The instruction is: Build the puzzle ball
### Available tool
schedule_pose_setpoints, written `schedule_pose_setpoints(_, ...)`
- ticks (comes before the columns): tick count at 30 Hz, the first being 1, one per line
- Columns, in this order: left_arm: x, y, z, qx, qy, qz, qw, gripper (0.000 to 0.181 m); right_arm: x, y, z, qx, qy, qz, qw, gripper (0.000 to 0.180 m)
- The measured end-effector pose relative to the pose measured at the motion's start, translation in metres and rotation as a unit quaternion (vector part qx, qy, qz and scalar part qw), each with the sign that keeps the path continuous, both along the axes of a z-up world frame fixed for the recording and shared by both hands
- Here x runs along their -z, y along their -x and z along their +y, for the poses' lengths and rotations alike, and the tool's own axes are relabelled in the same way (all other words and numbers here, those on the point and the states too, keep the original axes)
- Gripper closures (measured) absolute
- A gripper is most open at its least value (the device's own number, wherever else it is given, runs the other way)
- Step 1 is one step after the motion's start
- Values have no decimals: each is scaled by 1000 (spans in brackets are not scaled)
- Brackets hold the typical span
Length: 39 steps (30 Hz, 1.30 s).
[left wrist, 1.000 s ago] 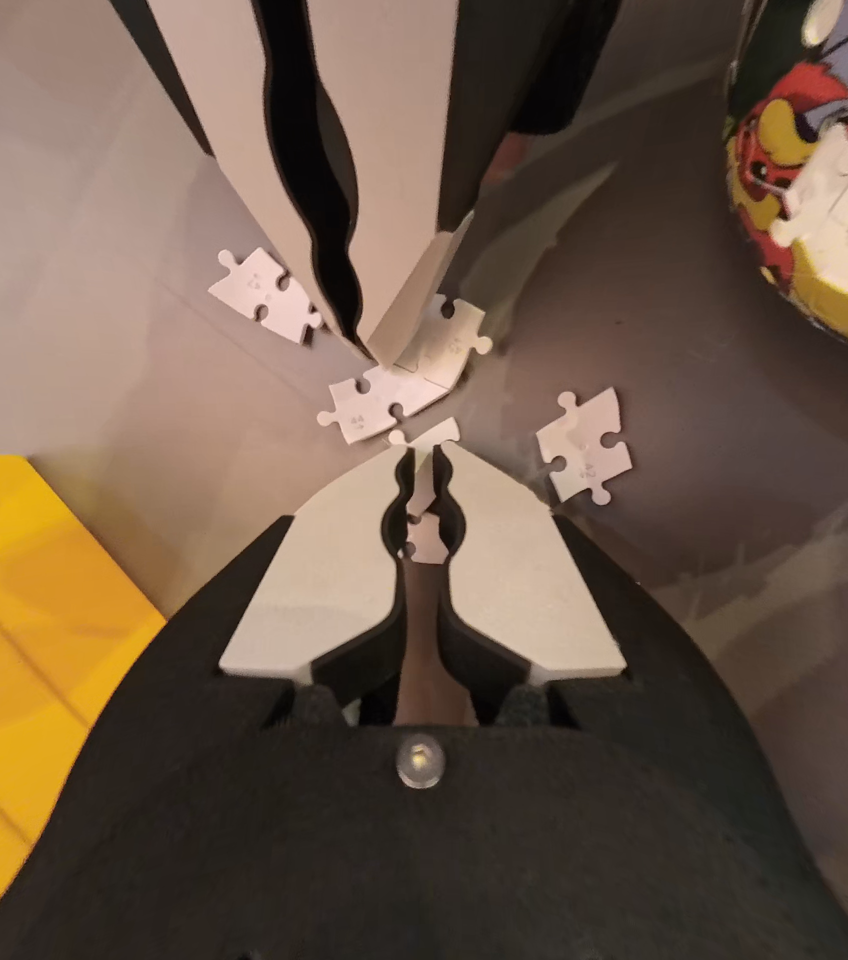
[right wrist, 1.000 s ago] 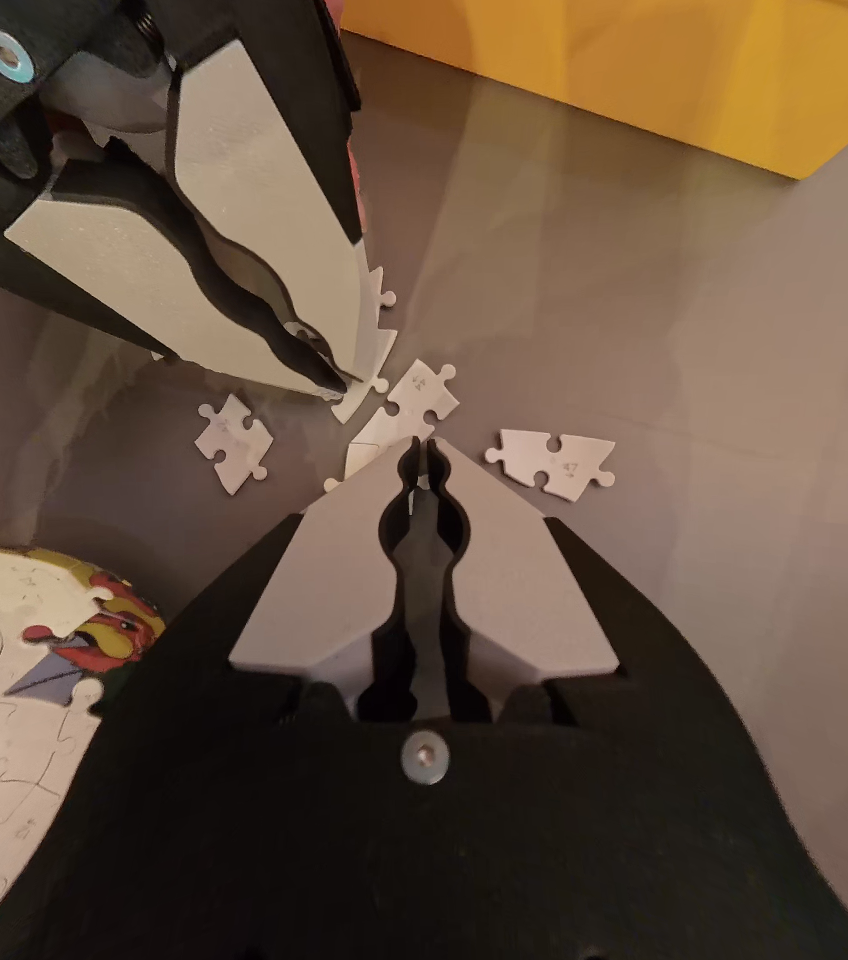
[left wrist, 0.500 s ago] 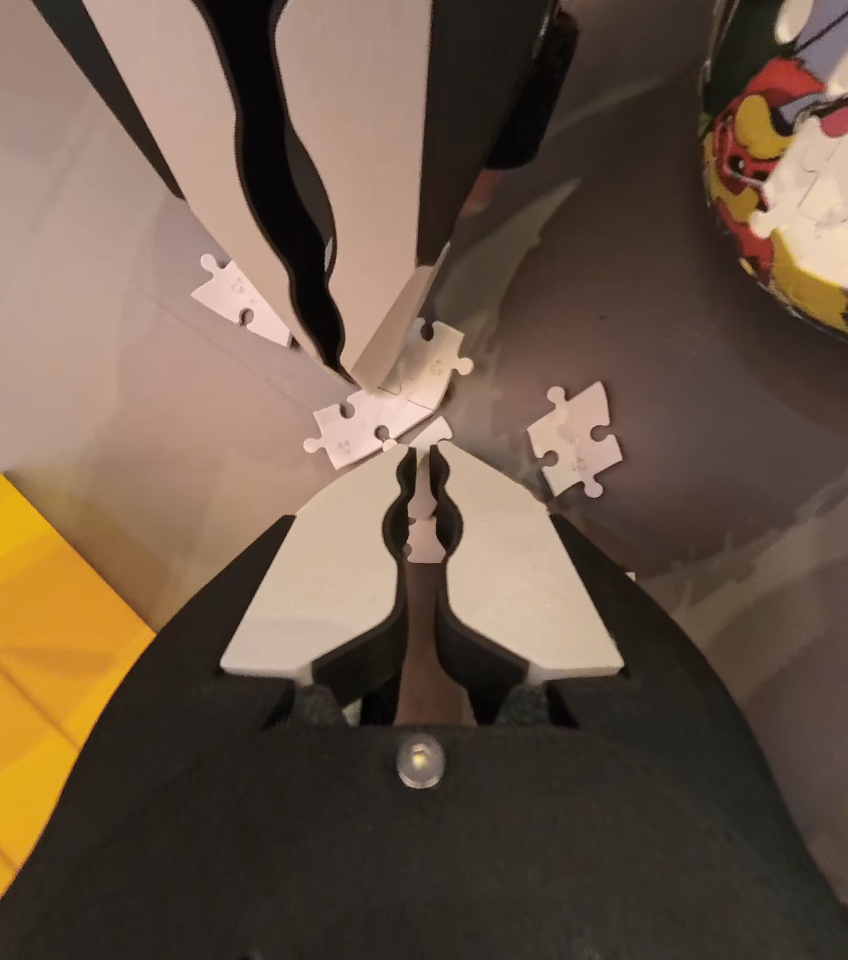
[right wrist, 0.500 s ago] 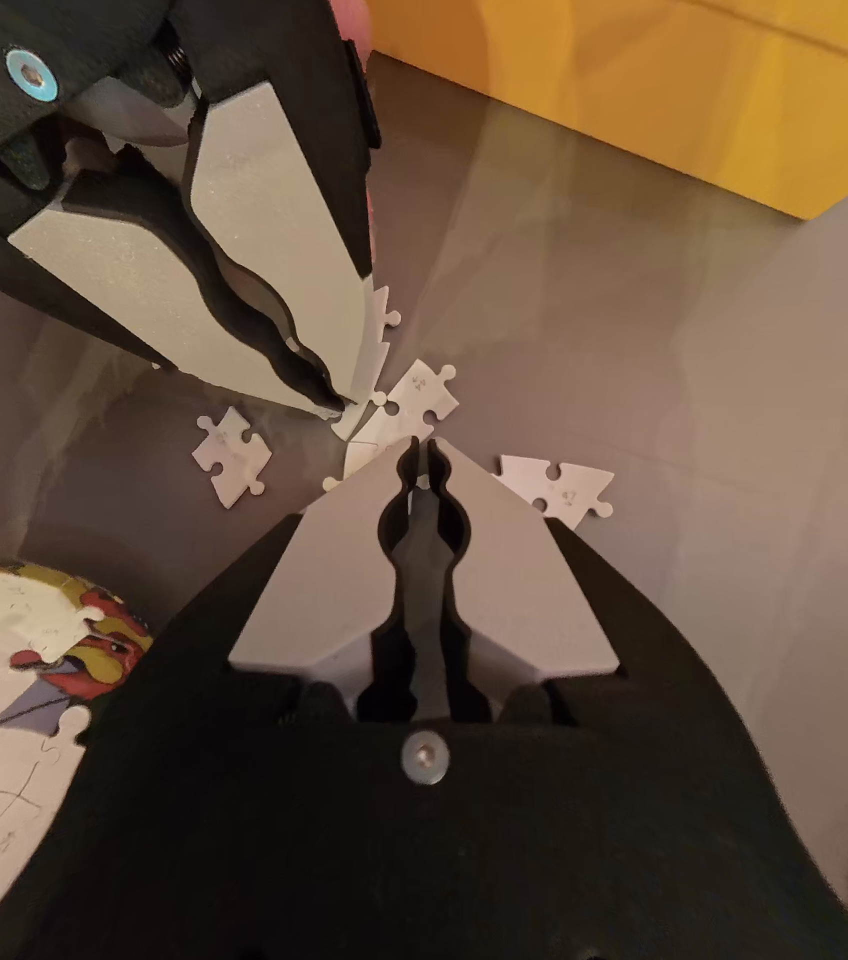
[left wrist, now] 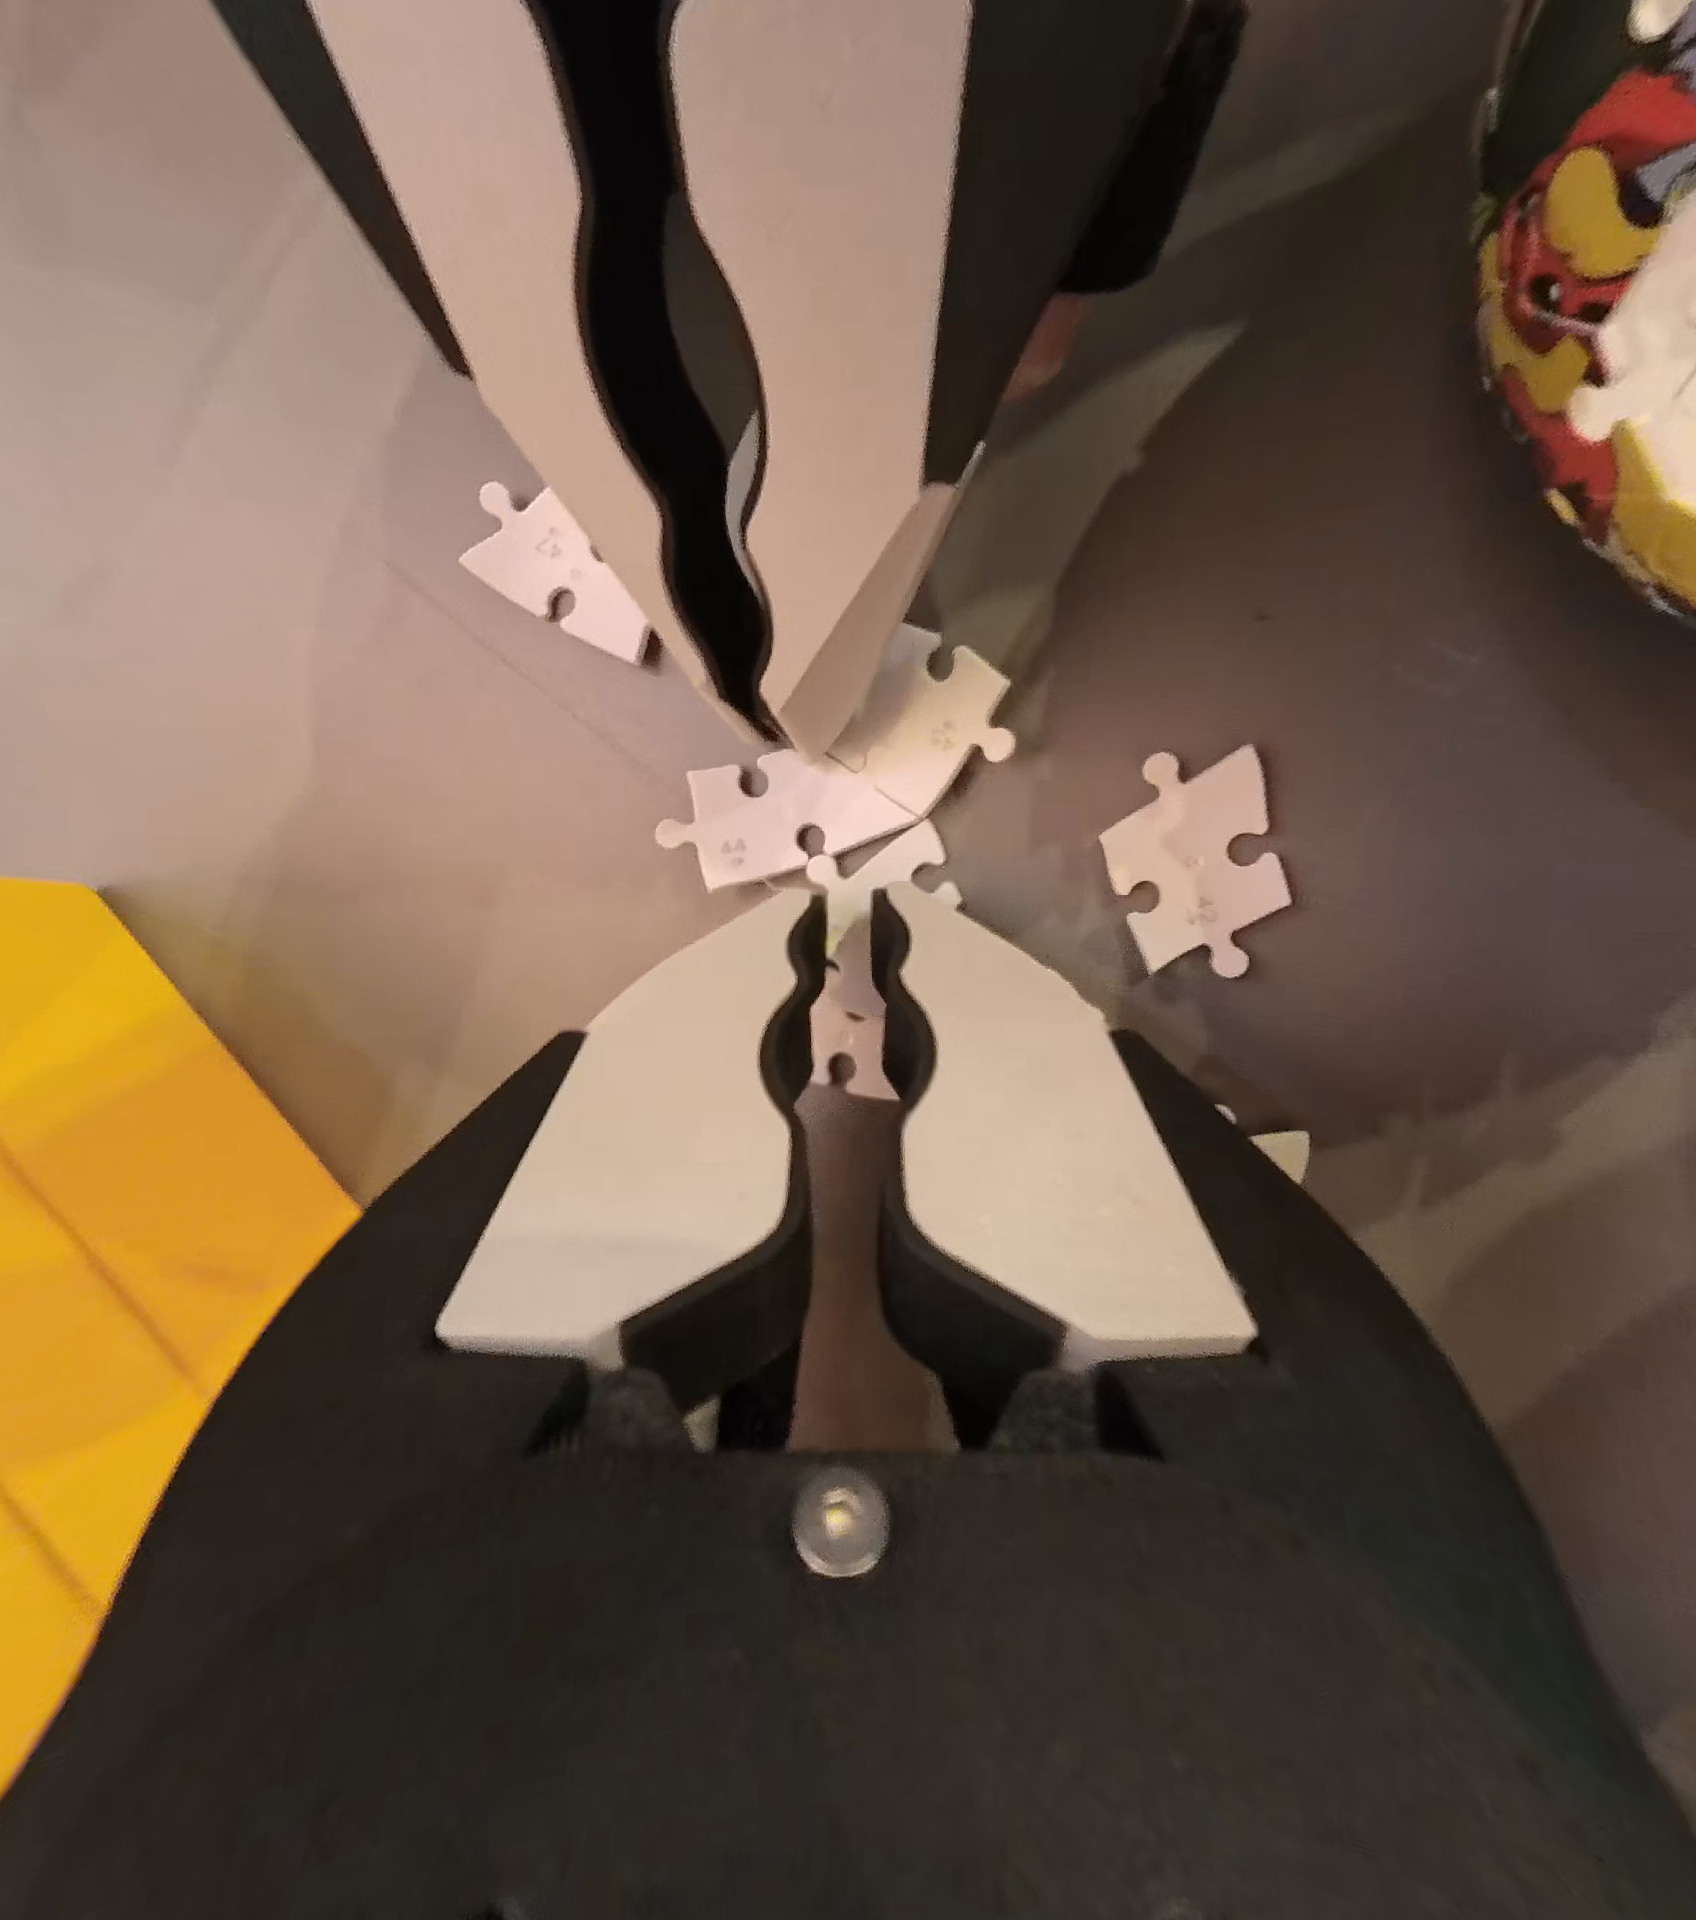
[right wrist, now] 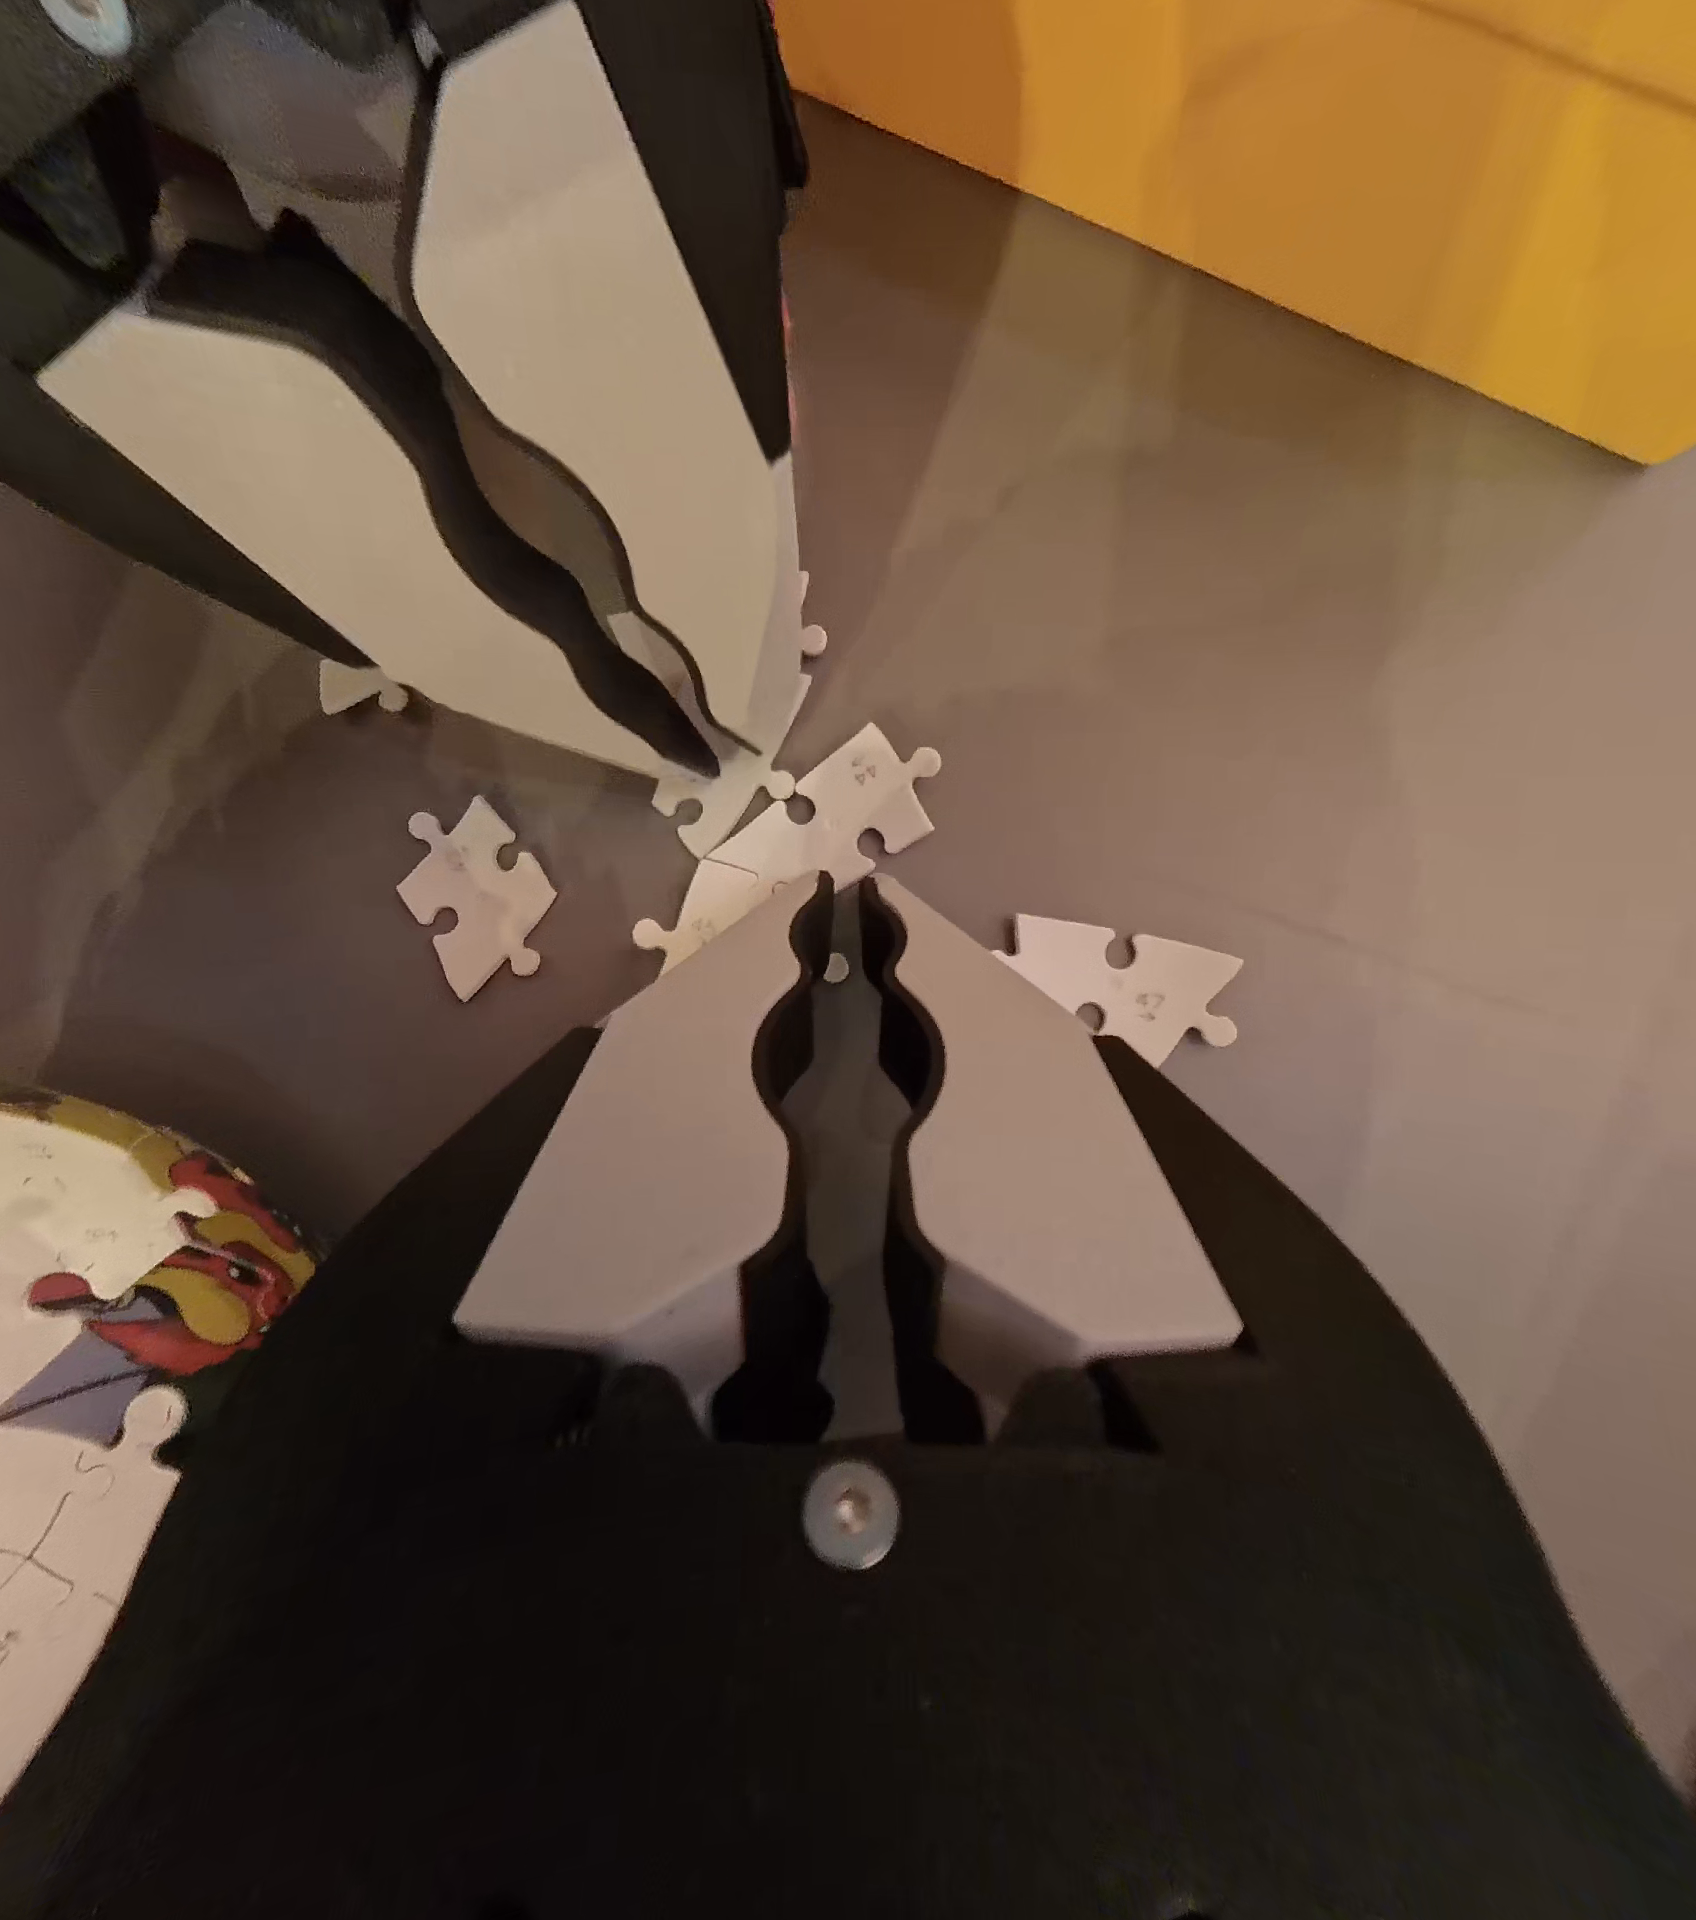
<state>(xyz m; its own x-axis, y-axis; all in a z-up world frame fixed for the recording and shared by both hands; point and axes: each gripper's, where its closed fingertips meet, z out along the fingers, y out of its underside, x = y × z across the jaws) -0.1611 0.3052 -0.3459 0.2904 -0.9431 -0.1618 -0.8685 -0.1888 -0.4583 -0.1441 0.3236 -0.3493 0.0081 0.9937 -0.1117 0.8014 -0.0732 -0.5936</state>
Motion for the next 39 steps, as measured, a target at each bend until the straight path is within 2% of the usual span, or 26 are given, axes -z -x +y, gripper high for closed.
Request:
schedule_pose_setpoints(1, -3, 1, 1, -7, -2, -3, 1000, 172, 0, 0, 0, 0, 0, 0, 1000, 177)
schedule_pose_setpoints(12, 3, 11, -5, -44, 3, 3, 999, 171, -2, 9, 0, -13, -5, 0, 1000, 176)
schedule_pose_setpoints(39, 4, 9, 1, -24, 11, 19, 999, 171, -2, 17, -7, -32, 1, 7, 999, 179)
